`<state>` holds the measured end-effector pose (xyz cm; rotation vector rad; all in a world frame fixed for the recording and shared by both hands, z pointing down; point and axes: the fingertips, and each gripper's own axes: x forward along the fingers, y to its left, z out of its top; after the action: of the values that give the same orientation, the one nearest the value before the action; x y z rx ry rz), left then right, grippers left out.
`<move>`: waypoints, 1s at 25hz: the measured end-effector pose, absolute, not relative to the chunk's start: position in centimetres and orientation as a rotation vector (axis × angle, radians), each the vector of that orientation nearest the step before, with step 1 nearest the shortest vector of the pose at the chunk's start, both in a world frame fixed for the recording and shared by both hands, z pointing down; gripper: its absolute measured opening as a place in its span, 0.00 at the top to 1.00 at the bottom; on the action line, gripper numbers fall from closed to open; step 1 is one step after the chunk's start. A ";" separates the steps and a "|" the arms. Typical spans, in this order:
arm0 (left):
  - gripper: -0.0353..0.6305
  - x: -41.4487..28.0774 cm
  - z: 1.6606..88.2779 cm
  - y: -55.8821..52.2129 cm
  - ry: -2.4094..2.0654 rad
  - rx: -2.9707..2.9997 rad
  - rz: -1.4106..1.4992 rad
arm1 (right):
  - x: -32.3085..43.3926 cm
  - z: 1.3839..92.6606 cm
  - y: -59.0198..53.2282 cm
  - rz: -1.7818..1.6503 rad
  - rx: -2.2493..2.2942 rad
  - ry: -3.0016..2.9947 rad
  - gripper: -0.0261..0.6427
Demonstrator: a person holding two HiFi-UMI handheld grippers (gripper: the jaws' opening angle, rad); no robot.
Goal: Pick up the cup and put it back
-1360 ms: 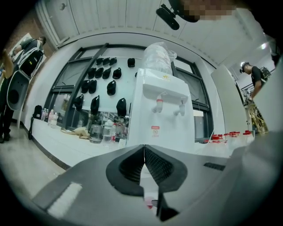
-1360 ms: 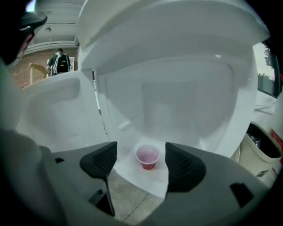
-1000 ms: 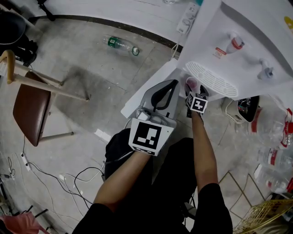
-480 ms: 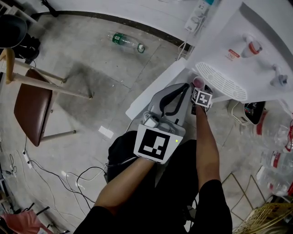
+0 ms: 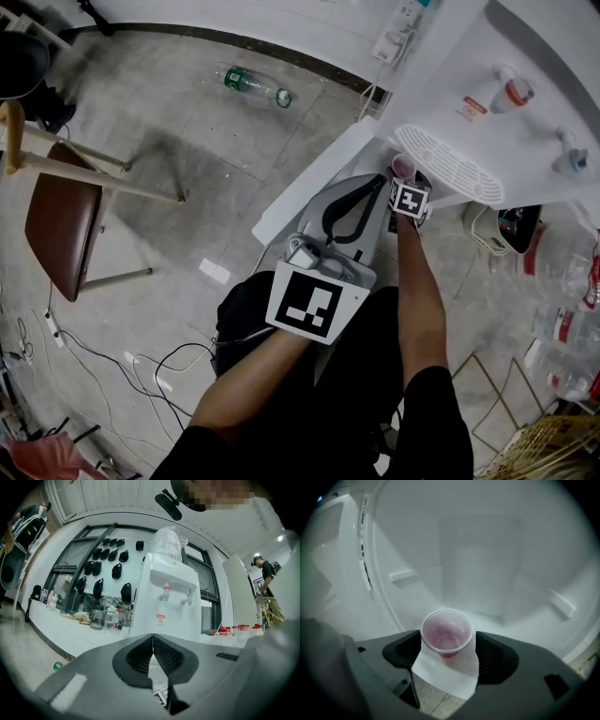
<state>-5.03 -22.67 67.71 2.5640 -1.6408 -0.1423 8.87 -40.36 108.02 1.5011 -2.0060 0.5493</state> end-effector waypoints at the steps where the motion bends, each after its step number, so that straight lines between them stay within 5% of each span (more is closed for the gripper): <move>1: 0.94 -5.0 67.6 -22.6 -1.638 2.570 -0.140 | 8.9 107.9 -40.7 0.521 1.507 -2.012 0.44; 25: 0.94 -4.1 67.9 -22.4 -1.642 2.583 -0.099 | 8.4 104.0 -37.3 0.546 1.421 -2.053 0.49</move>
<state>-4.14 -22.38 67.90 2.5833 -1.6415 -0.0988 8.45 -37.29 103.98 1.4210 -2.0526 0.5463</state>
